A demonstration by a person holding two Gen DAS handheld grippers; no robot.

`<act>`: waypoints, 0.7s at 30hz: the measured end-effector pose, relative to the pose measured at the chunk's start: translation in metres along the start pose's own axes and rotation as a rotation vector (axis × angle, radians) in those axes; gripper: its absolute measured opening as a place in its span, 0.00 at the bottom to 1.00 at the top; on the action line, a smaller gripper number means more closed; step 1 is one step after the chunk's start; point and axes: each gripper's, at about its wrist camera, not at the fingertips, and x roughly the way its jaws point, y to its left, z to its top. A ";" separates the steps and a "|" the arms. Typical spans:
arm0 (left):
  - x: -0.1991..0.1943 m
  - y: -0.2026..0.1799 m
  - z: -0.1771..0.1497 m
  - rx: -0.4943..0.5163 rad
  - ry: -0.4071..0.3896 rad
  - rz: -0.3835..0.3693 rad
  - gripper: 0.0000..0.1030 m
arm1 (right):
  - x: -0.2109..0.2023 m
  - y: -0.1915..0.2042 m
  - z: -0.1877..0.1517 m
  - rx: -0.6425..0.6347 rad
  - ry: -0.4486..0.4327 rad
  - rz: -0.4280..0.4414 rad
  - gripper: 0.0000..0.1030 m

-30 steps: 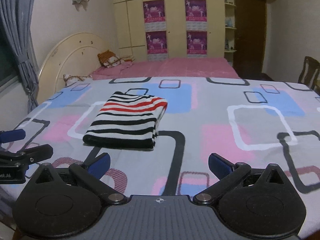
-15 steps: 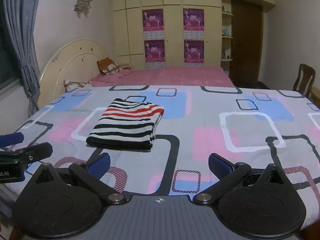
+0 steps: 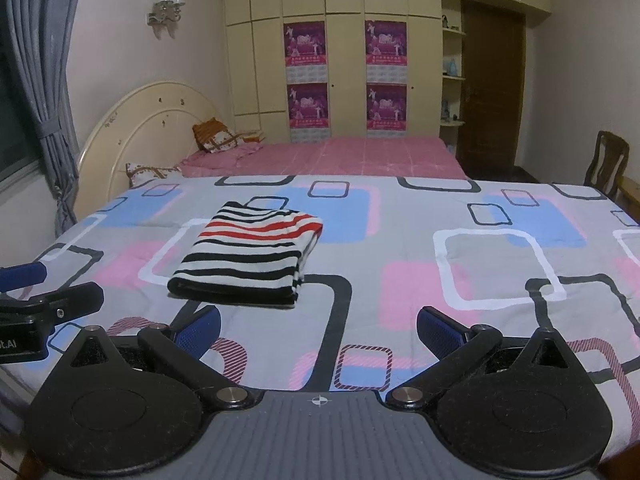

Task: Fold small clothes

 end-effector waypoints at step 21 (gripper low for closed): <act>-0.001 0.001 0.000 0.003 -0.007 -0.004 1.00 | -0.003 -0.001 0.003 -0.017 -0.006 0.004 1.00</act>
